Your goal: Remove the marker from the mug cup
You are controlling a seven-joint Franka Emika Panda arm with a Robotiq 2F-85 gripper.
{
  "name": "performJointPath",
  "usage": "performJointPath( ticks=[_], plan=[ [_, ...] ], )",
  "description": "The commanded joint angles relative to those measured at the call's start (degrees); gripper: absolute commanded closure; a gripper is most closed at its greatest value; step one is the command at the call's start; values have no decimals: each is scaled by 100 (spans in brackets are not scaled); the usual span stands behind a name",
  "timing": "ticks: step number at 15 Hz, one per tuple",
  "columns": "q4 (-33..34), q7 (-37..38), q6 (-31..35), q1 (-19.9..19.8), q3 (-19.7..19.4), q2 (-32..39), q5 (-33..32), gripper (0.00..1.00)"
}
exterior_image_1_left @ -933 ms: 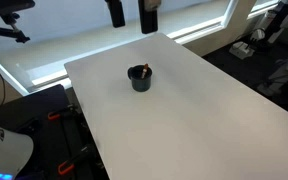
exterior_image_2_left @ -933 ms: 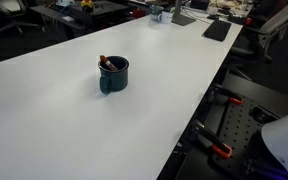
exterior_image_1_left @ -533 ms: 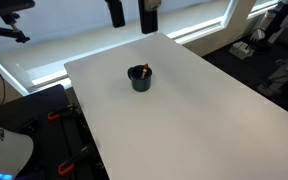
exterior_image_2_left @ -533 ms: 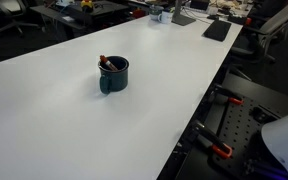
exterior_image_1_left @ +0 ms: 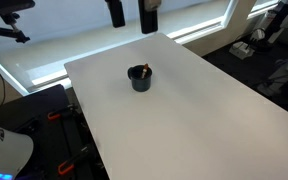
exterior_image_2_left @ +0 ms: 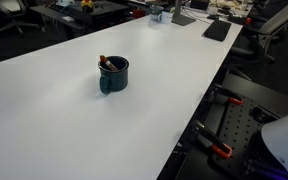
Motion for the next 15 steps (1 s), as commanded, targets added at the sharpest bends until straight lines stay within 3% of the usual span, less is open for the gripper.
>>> performJointPath(
  ticks=[1,7,14,15],
  plan=[
    [15,32,-27,89,-72,0,-35,0],
    [199,288,85,197,116,639,-134,0],
    [876,1040,8,599,645,2063,-121,0],
    [508,825,180,555,482,1625,-60,0]
  ],
)
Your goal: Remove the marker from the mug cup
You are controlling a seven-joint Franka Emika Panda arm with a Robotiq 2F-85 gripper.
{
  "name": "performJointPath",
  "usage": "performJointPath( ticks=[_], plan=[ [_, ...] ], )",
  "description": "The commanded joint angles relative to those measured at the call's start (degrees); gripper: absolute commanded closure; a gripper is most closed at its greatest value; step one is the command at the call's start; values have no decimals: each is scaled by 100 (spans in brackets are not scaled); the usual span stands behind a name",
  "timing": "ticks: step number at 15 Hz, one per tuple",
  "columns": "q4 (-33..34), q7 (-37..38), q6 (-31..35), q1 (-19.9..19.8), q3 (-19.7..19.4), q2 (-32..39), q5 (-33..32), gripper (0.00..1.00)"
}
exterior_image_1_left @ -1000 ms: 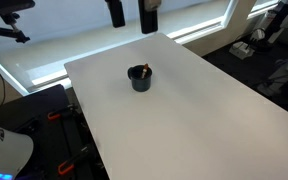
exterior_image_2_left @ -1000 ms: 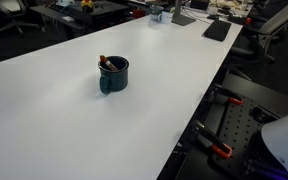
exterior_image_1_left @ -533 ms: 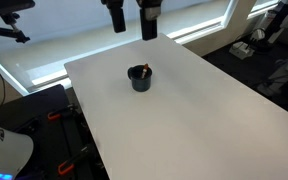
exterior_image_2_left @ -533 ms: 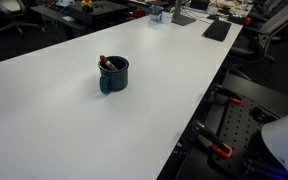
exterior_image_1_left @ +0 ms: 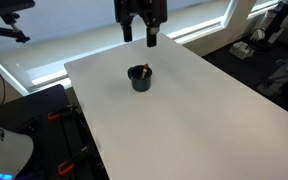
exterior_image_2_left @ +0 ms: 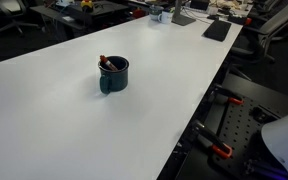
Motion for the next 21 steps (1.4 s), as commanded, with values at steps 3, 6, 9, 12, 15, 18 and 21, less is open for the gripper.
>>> performJointPath(
  ticks=[3,6,9,12,15,18,21],
  plan=[
    [238,169,-19,189,24,433,-8,0],
    [288,168,-25,179,10,471,-7,0],
    [357,291,-33,177,32,598,-60,0],
    [546,604,59,222,99,1097,-136,0],
    [860,919,158,370,145,1749,-102,0],
    [1432,1251,193,614,176,2503,25,0],
    [1305,1147,270,721,84,2473,37,0]
  ],
)
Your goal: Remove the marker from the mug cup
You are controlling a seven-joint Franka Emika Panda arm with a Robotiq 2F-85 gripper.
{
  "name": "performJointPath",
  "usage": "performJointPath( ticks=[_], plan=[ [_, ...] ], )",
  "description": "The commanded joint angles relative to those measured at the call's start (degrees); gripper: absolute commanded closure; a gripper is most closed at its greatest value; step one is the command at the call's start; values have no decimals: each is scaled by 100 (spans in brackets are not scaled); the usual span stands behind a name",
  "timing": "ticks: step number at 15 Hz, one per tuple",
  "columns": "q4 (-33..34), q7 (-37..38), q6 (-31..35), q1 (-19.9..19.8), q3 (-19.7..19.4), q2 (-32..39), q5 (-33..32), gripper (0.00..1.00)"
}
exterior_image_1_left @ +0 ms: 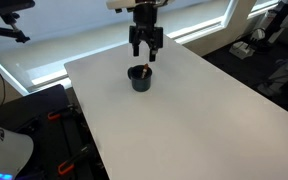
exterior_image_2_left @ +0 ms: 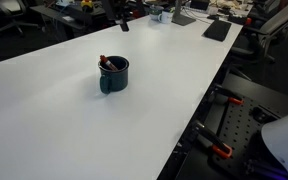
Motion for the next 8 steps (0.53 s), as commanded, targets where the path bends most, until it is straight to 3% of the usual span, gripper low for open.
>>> performJointPath(
  ticks=[1,8],
  plan=[
    [134,25,-3,124,-82,154,22,0],
    [376,106,-35,150,-109,398,24,0]
  ],
)
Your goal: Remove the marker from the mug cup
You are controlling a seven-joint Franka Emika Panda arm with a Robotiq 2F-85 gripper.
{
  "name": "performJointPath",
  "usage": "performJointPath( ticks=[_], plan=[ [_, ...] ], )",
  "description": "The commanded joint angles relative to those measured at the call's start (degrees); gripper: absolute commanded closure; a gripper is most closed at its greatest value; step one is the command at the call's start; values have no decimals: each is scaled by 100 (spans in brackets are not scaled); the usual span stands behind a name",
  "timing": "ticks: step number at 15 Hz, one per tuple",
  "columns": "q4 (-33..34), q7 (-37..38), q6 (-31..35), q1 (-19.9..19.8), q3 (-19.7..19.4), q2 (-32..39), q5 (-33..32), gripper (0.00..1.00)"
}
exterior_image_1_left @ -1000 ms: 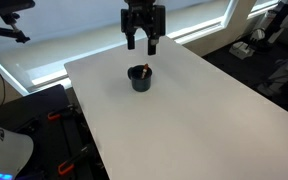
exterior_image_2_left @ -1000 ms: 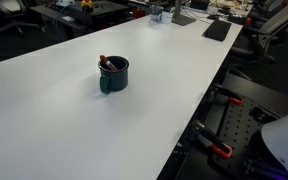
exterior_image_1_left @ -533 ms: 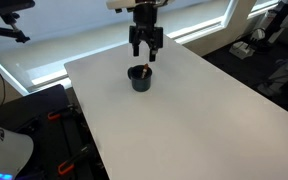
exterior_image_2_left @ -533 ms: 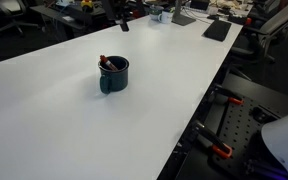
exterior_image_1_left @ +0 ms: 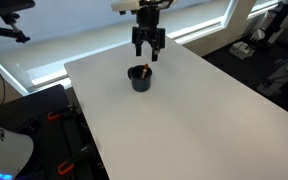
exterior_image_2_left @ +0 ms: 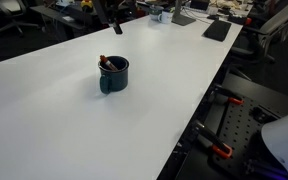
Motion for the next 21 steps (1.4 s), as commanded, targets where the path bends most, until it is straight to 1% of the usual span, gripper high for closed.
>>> performJointPath(
  ticks=[1,4,7,8,10,14,16,21],
  plan=[
    [220,134,-75,123,-111,283,4,0],
    [579,21,-138,180,-90,770,97,0],
    [1117,-272,-268,263,-22,1267,292,0],
    [629,-112,-9,257,-120,939,180,0],
    [905,-164,-32,325,-112,1213,228,0],
    [1029,-171,-69,341,-114,1299,233,0],
    [1175,-244,-164,321,-112,1453,281,0],
    [1744,-982,-326,285,11,2045,496,0]
  ],
)
